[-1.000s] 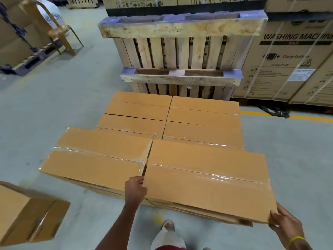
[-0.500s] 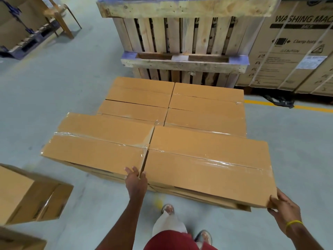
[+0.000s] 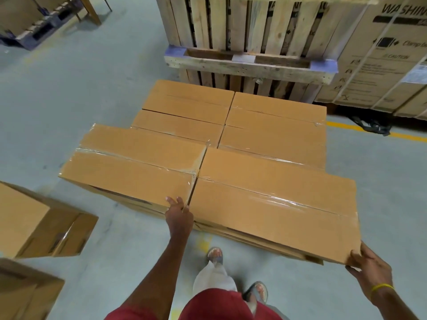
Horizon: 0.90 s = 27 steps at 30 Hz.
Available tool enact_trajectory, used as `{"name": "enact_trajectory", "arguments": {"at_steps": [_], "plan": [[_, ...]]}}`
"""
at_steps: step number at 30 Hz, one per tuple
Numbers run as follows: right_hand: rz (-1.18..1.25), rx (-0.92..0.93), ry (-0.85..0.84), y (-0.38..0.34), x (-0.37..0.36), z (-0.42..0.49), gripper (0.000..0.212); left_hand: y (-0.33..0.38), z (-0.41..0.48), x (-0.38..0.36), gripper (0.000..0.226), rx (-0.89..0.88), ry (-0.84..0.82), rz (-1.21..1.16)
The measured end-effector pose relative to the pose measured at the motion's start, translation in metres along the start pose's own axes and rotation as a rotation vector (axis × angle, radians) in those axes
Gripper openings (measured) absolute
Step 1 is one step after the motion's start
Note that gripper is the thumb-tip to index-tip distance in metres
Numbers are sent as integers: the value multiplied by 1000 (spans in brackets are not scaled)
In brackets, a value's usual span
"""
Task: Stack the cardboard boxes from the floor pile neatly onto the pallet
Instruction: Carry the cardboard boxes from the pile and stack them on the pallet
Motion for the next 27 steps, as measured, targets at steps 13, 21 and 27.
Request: {"name": "enact_trajectory", "arguments": {"at_steps": [13, 21, 27], "plan": [[-217, 25, 84, 3, -1, 8, 41, -13, -4, -11, 50, -73, -75, 30], [-429, 74, 156, 4, 0, 6, 27, -21, -9, 20, 64, -171, -181, -57], [-714, 161, 264, 3, -4, -21, 21, -35, -12, 45, 75, -182, -238, -154]]}}
Point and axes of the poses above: each hand's wrist, its own z-axis towards the middle knuckle, its own x-axis out of the back of the hand, y = z × x, the point moved 2 cm from there along z, towards the middle knuckle, and after that the axes turned 14 degrees about -x, right-handed, at the moved point
